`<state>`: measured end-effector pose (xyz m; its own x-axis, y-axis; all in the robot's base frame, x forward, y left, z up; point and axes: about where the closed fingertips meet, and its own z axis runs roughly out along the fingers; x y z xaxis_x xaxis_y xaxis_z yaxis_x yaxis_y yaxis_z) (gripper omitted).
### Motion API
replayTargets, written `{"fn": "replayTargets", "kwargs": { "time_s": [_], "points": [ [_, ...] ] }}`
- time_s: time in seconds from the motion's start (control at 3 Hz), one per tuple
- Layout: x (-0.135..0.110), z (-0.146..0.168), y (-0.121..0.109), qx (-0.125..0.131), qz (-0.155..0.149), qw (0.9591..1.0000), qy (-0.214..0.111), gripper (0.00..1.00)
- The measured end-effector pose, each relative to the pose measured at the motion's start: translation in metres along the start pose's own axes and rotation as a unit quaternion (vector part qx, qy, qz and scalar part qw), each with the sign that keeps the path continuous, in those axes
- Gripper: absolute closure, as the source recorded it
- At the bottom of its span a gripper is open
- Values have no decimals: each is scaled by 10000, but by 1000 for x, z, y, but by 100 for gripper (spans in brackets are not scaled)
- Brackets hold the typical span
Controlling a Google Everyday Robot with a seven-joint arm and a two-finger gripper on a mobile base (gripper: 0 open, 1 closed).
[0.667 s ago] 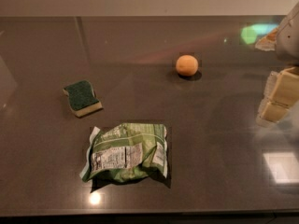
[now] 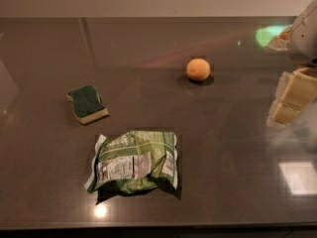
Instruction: Move orange near green jalapeno chip bag
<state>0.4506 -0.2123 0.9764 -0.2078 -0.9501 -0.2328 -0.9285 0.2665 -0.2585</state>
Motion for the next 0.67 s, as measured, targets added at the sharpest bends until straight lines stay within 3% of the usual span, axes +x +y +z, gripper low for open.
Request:
{"fn": "replayTargets", "kwargs": {
  "time_s": [0.67],
  "points": [
    [-28,35,-58,44,165,9986,-495,0]
  ]
}}
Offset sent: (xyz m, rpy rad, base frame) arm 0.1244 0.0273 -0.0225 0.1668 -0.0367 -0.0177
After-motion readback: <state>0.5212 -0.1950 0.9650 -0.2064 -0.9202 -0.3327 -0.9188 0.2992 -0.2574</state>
